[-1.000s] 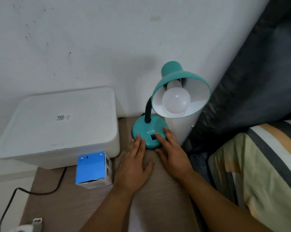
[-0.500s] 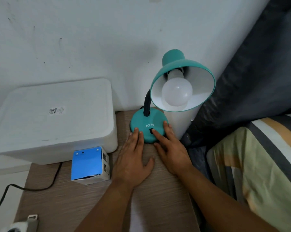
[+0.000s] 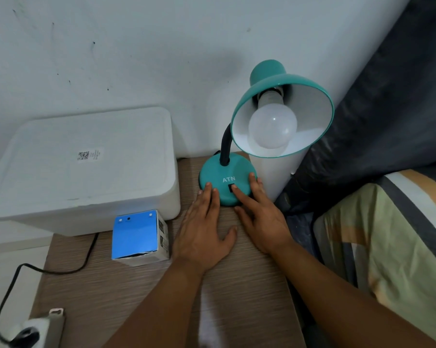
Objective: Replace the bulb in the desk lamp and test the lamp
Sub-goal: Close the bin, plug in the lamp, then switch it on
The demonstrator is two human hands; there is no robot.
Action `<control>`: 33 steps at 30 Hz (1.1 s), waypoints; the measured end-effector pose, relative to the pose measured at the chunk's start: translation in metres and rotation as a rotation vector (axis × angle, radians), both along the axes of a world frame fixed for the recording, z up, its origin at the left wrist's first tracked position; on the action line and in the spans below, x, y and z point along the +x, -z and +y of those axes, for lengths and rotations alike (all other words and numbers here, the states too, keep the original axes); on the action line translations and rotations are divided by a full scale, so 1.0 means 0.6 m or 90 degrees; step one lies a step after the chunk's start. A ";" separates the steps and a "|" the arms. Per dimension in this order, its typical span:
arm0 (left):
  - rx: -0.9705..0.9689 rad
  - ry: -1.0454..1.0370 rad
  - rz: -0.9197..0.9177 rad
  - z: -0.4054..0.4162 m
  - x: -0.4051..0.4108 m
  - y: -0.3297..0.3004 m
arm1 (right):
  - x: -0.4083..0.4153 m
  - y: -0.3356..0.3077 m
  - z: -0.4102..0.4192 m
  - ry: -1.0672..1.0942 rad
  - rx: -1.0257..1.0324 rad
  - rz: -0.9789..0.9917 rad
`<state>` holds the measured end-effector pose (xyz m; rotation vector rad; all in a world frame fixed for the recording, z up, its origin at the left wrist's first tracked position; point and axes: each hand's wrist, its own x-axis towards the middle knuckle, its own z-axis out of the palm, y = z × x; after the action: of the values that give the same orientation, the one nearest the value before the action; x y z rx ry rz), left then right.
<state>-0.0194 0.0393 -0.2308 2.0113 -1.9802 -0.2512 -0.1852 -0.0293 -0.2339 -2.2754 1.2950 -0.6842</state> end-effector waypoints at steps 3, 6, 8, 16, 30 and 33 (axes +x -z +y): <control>0.004 -0.006 0.003 -0.001 0.000 0.000 | 0.001 -0.002 0.001 0.007 -0.010 0.007; 0.007 -0.007 0.004 -0.002 -0.002 -0.002 | 0.000 -0.001 0.001 0.012 -0.023 0.018; 0.010 -0.006 0.007 -0.001 -0.002 -0.003 | 0.003 0.000 0.000 0.007 -0.053 0.027; 0.013 -0.010 0.003 -0.001 -0.003 -0.007 | 0.003 0.005 0.000 -0.010 -0.084 0.032; 0.032 -0.045 -0.016 0.001 -0.010 -0.029 | 0.005 -0.005 0.006 0.043 0.022 0.031; 0.032 -0.041 -0.013 0.000 -0.011 -0.030 | 0.005 -0.004 0.006 0.051 0.023 0.036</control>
<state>-0.0259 0.0392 -0.2129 2.1128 -1.9352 -0.2696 -0.1822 -0.0259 -0.2314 -2.2401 1.4198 -0.6217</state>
